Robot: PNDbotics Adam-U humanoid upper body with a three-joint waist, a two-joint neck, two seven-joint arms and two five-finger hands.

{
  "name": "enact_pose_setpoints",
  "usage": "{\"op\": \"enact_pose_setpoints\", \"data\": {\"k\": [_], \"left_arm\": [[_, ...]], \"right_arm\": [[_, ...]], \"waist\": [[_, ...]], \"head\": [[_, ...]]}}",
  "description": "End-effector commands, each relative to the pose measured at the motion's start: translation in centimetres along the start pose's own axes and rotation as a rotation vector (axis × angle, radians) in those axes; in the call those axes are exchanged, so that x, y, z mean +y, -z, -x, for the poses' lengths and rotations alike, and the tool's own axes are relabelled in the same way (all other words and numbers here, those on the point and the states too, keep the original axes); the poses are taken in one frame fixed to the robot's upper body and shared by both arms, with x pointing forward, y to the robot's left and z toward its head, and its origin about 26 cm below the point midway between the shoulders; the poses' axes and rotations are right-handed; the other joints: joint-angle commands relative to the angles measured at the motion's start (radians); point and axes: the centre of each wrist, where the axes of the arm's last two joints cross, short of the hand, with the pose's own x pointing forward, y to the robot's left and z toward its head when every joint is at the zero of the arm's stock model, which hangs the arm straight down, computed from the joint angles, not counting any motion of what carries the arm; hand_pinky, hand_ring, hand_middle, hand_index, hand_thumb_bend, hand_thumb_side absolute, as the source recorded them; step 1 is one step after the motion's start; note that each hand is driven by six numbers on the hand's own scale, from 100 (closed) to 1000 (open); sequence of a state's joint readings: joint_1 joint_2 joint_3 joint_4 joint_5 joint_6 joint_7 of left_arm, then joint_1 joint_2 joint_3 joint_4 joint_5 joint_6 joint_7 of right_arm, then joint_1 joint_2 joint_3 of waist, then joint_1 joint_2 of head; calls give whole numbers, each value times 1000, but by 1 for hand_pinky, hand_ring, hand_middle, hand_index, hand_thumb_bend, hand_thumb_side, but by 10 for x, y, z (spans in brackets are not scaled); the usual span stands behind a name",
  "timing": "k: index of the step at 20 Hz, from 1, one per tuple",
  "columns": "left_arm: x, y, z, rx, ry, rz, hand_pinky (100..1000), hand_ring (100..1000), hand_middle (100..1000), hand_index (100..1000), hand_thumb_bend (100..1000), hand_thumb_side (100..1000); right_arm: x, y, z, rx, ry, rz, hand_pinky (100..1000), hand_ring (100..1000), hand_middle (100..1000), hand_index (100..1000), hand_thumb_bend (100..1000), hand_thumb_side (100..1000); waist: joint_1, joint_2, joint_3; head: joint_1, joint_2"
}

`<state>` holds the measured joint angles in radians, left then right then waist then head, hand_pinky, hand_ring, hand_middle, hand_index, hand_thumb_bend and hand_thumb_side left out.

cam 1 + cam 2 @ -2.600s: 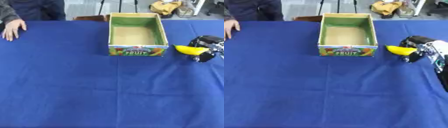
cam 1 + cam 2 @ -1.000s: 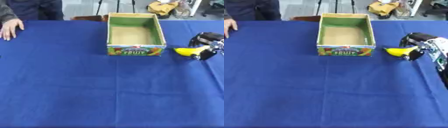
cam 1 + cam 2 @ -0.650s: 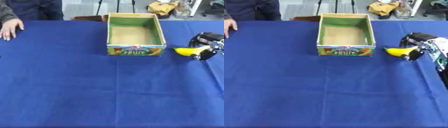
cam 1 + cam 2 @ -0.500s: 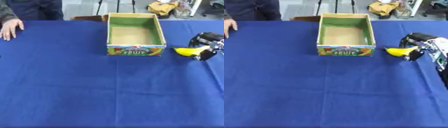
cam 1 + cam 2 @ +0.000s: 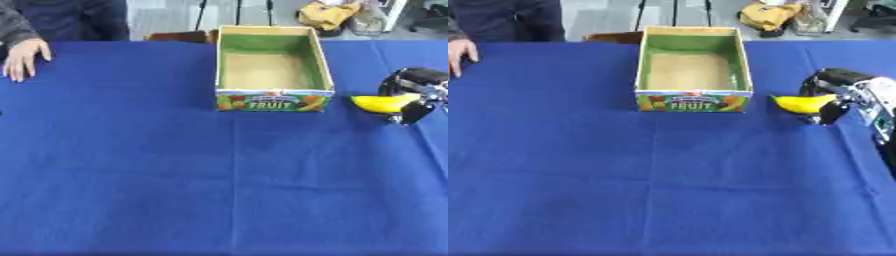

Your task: Pick up objects on the table and place them in the box.

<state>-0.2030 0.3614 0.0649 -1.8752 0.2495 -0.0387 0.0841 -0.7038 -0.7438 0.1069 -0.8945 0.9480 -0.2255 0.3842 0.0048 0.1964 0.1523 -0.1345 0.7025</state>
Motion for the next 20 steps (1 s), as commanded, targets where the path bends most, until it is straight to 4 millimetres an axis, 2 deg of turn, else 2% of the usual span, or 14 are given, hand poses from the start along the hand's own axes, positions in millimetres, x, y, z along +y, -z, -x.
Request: {"op": "enact_pose_setpoints", "data": {"k": [1, 9, 14, 20], "left_arm": [[2, 4, -9, -32, 15, 13, 610, 697, 659, 740, 521, 777], [2, 4, -9, -32, 15, 12, 610, 697, 659, 740, 522, 776], [2, 4, -9, -32, 15, 12, 610, 697, 659, 740, 522, 776], [2, 4, -9, -33, 15, 11, 610, 697, 659, 741, 523, 776]], "right_arm": [[-15, -9, 14, 32, -31, 21, 752, 755, 638, 743, 318, 100], [-14, -10, 14, 36, -32, 18, 751, 749, 612, 721, 300, 100], [-14, -10, 15, 37, -33, 22, 747, 739, 555, 672, 249, 100], [-13, -10, 15, 37, -35, 30, 745, 734, 531, 650, 214, 100]], "waist": [[0, -12, 2], [2, -11, 2], [2, -13, 2], [2, -14, 3]], "head": [[-3, 3], [-4, 2], [-4, 2], [-4, 1]]}}
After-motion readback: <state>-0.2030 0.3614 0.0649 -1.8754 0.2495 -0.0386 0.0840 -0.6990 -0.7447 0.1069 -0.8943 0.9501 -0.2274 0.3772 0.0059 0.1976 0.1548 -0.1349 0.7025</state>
